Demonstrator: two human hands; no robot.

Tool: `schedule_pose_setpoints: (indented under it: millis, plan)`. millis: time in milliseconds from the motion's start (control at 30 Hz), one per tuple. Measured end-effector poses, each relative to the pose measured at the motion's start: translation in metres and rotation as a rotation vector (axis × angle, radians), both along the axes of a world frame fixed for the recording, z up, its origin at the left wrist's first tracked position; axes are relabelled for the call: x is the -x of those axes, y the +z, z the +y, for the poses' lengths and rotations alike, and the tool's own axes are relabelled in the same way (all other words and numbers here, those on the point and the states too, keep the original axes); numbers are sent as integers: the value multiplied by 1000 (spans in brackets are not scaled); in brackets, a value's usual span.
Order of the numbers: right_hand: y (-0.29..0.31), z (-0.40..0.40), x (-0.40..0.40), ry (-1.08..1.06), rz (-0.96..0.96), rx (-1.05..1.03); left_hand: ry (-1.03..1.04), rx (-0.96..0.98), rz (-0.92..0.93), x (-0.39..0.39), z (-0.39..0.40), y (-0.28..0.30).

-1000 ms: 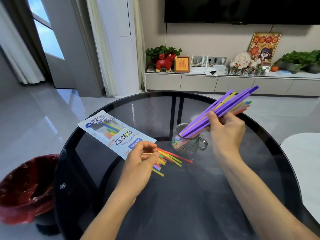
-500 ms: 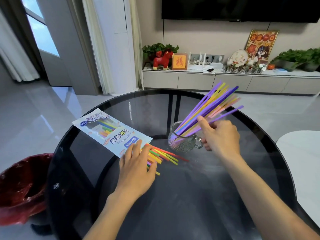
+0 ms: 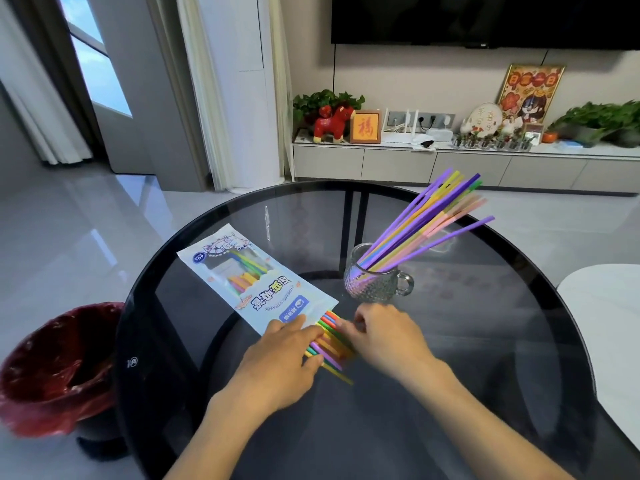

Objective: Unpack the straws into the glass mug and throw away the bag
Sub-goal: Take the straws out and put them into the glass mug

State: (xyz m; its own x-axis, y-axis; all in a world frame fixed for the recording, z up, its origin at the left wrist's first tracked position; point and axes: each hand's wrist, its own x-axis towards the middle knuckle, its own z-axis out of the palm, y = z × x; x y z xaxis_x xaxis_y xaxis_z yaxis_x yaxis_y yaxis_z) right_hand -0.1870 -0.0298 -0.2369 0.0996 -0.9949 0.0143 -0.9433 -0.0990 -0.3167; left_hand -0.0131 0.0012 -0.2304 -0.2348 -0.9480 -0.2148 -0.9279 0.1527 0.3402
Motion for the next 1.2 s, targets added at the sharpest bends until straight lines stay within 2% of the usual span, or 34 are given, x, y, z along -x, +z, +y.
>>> schedule_pose_setpoints:
  millis: [433,767,867,1033,1200]
  plan:
    - [2,-11,-1,108,212,-171,-14,-12,-4,-1,-10,-4]
    - [28,-27,52,128,128,-292,8,12,-43,-2,-17,-11]
    - [40,-24,69,87,13,-365,25,21,-49,-2,-18,-14]
    - [68,-15,115,-10,-331,-490,81,51,-95,2,-20,-23]
    - [89,-1,125,47,-692,-522,89,74,-129,3,-24,-28]
